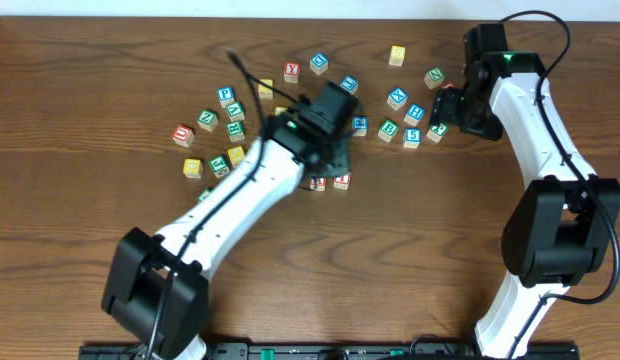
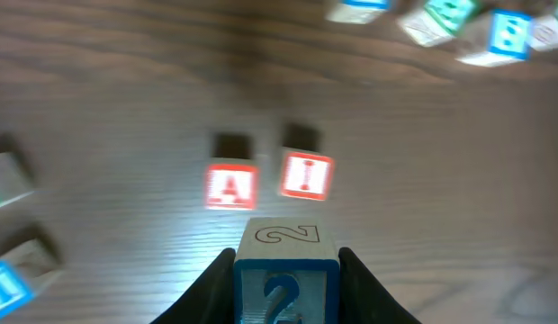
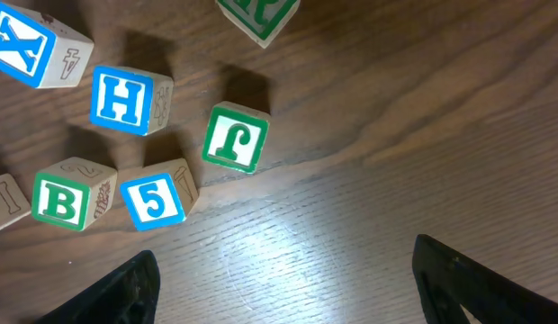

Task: Spell out AI2
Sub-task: 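Carry the blue 2 block to the right of the I block, then lower the 2 block beside the I block and open the left gripper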

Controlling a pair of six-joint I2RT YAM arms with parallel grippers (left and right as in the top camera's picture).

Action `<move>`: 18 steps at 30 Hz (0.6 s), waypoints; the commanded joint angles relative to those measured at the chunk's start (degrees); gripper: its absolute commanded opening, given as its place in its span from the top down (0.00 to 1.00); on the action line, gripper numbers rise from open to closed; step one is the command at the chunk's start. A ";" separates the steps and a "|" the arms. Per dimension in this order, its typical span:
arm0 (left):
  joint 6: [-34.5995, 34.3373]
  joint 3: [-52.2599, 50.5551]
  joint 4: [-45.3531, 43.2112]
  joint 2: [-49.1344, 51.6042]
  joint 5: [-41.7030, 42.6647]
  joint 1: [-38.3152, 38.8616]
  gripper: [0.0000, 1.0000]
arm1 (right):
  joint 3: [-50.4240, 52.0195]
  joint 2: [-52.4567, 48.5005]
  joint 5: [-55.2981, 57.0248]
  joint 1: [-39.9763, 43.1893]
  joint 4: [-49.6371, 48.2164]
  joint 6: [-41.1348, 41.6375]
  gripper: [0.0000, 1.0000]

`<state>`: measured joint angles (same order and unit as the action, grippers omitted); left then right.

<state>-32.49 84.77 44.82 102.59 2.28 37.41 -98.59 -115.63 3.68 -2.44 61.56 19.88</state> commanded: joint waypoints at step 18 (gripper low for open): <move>0.90 -0.17 -14.53 12.96 -1.92 7.78 0.72 | 0.09 1.62 0.68 0.20 1.03 -0.68 0.16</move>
<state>-32.49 84.77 30.76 113.84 1.32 45.39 -98.54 -115.63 3.68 -2.44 62.39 19.88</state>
